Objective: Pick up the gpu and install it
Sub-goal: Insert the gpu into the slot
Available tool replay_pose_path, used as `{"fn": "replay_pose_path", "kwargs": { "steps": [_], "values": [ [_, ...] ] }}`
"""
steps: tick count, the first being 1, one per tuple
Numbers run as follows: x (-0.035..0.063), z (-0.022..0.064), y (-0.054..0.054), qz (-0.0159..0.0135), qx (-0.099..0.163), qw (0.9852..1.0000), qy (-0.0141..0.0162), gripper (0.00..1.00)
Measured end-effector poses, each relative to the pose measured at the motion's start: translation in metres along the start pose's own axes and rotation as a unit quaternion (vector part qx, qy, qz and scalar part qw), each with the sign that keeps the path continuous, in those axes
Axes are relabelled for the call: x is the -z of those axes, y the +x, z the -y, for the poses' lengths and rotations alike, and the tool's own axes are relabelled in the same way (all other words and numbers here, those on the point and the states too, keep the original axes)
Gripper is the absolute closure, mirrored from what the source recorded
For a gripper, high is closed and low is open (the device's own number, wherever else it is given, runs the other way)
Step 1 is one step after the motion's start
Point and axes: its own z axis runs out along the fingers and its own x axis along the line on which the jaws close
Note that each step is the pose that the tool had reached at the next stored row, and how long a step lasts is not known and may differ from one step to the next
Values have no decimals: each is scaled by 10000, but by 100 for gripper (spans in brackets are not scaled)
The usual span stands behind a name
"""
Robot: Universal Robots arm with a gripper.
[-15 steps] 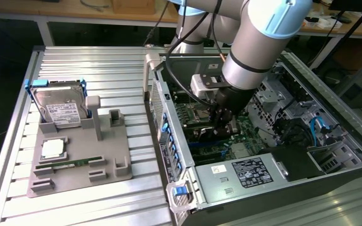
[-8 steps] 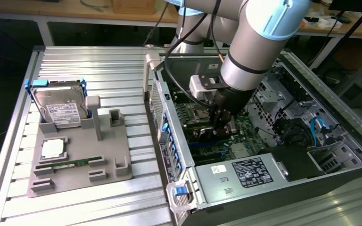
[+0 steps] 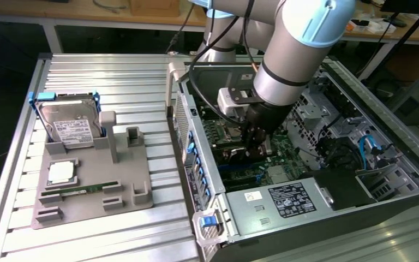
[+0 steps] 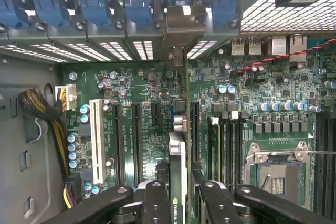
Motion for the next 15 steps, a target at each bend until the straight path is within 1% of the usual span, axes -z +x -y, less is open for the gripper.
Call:
{"fn": "replay_pose_path", "kwargs": {
  "steps": [3,6,7,8,9,11,15],
  "values": [
    [-12,0,0,-13,-14,10000,1,73],
    [-21,0,1,-38,-29,10000,1,73],
    [-28,0,1,-50,-37,10000,4,73],
    [-31,1,2,-78,-50,10000,4,73],
    [-32,1,2,-86,-54,9999,4,73],
    [-35,0,2,-96,-59,9999,4,73],
    [-38,0,2,-96,-61,9999,5,73]
  ]
}}
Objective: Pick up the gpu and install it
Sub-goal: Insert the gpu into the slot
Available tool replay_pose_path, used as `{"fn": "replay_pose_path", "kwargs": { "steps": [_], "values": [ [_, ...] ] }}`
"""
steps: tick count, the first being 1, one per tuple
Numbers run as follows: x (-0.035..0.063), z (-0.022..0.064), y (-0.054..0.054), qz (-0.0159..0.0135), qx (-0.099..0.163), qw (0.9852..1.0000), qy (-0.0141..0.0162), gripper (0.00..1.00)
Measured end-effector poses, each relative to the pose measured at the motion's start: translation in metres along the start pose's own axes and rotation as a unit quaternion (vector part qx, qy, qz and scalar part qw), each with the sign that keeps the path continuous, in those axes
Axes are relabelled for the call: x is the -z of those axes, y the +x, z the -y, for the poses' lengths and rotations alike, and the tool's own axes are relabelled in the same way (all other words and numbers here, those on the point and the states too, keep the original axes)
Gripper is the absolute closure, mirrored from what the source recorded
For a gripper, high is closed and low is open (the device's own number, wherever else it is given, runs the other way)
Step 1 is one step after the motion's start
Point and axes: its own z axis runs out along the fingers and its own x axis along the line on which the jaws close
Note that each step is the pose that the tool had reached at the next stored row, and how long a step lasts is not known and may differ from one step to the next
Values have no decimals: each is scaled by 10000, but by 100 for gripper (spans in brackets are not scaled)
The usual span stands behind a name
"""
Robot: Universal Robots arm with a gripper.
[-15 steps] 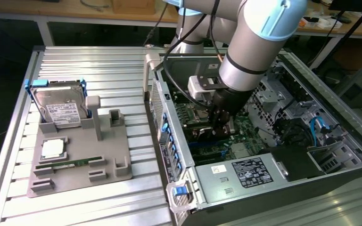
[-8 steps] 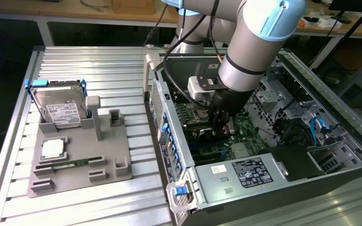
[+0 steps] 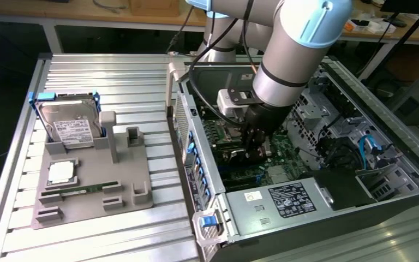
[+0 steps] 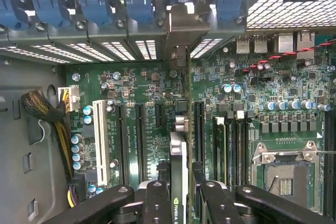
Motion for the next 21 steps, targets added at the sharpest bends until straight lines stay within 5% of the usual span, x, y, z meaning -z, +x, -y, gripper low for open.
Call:
{"fn": "replay_pose_path", "kwargs": {
  "steps": [21],
  "values": [
    [41,0,-1,-2,0,10000,-11,73]
  ]
}}
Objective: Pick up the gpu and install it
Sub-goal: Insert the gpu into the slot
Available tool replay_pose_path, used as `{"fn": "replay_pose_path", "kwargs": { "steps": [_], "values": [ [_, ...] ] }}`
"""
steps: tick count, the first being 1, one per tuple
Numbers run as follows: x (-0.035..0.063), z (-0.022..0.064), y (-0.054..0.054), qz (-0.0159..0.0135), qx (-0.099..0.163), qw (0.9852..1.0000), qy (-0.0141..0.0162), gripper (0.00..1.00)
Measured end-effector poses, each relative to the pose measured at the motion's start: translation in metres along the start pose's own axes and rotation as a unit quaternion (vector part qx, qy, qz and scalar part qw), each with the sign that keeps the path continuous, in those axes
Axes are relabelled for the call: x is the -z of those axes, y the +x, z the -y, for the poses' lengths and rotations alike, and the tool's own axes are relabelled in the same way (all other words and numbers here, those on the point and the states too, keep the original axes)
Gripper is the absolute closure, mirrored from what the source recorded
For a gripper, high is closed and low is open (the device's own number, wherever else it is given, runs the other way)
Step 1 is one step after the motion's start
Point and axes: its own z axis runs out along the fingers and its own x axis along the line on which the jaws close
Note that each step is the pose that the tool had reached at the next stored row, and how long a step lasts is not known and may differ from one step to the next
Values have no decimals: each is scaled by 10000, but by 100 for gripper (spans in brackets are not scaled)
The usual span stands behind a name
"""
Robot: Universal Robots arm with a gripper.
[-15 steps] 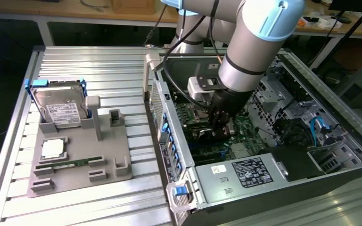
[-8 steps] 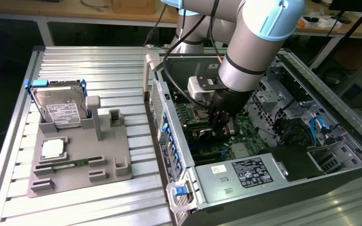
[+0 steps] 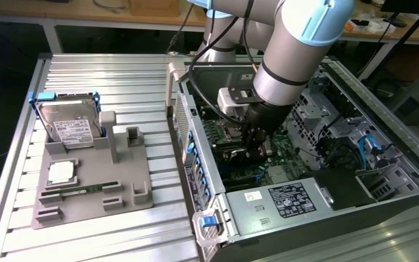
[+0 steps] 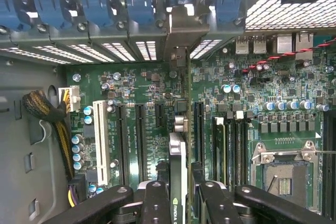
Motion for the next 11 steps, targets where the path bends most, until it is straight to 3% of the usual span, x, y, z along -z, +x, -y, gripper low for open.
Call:
{"fn": "replay_pose_path", "kwargs": {
  "steps": [11],
  "values": [
    [-2,0,7,3,0,10000,0,73]
  ]
}}
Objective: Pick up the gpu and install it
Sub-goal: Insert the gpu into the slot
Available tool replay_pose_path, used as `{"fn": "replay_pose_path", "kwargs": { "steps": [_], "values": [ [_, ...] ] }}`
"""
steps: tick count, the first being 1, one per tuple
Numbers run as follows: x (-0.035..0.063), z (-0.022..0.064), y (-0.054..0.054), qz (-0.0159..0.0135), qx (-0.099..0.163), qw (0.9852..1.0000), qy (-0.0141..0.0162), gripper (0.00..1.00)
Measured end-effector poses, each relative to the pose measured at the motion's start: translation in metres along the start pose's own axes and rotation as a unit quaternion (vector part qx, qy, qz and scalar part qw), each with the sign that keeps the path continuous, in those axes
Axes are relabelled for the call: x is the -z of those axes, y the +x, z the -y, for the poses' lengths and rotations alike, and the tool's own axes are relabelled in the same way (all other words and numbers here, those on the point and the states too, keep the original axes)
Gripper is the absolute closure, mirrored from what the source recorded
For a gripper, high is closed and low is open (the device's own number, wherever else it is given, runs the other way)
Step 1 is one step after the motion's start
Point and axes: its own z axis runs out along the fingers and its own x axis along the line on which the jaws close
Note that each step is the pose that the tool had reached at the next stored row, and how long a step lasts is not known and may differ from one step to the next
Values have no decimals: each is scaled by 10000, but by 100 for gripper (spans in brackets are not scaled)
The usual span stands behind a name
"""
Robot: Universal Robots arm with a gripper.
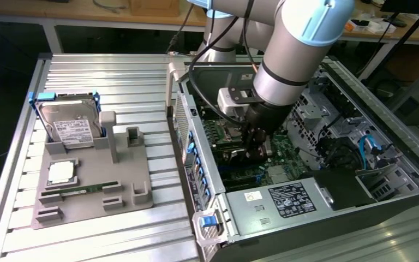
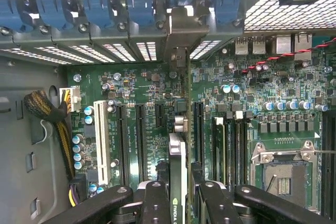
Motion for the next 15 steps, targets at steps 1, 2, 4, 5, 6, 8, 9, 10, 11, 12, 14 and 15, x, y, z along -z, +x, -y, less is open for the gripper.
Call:
{"fn": "replay_pose_path", "kwargs": {
  "steps": [1,2,4,5,6,8,9,10,11,12,14,15],
  "values": [
    [0,0,4,-1,0,10000,0,73],
    [1,0,7,0,0,10000,0,73],
    [1,0,10,-1,0,10000,0,73],
    [0,0,11,-1,0,10000,0,73],
    [-1,0,11,-1,0,10000,0,73],
    [-4,-1,12,-2,1,10000,0,73],
    [-5,-2,12,-2,1,10000,0,73],
    [-7,-3,12,-2,0,10000,0,73],
    [-8,-4,12,-2,0,10000,0,73],
    [-8,-4,12,-2,0,10000,0,73],
    [-9,-5,12,-1,0,10000,0,73],
    [-11,-5,12,-1,0,10000,0,73]
  ]
}}
